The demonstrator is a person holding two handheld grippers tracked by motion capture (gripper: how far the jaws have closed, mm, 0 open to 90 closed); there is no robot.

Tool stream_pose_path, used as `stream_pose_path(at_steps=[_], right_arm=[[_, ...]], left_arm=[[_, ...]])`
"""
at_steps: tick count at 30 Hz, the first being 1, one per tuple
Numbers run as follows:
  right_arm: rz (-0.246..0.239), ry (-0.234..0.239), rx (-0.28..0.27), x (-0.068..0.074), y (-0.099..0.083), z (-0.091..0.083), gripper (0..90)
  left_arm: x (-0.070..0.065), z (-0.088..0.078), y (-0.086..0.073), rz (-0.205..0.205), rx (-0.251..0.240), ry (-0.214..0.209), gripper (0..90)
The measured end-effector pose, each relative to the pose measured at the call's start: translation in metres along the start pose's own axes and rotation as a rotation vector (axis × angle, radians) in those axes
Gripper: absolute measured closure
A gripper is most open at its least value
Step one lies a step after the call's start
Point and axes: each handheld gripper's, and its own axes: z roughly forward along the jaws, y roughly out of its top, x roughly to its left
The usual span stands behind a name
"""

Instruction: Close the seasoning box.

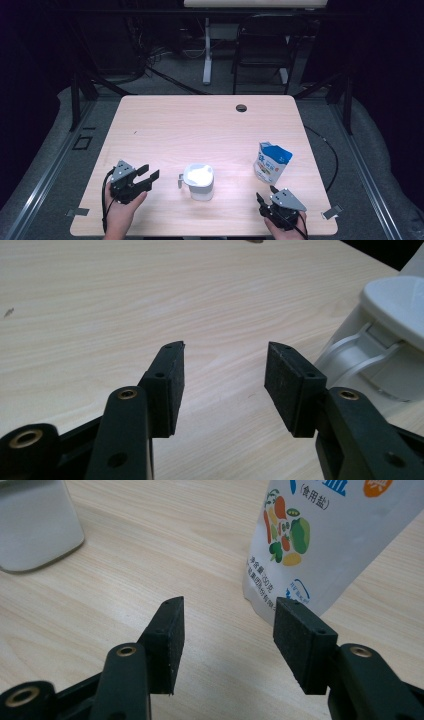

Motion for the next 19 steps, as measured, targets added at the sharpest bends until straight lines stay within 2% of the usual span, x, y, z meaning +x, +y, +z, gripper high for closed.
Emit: stream_pose_path(at_steps=[6, 12, 19], right_arm=[[-0.013, 0.009, 0.009, 0.0028, -0.0007, 0.0016, 46.5], [-0.020, 0.017, 0.013, 0.0047, -0.0010, 0.0029, 46.4], [-0.020, 0.017, 0.013, 0.0045, -0.0013, 0.0032, 46.2]], left_arm=[[0.0045, 0.0071, -0.0076, -0.006, 0.042, 0.016, 46.9], [0.0080, 0.0067, -0.0098, -0.019, 0.045, 0.042, 44.1], [0.0098, 0.0057, -0.0101, -0.028, 0.039, 0.046, 43.6]])
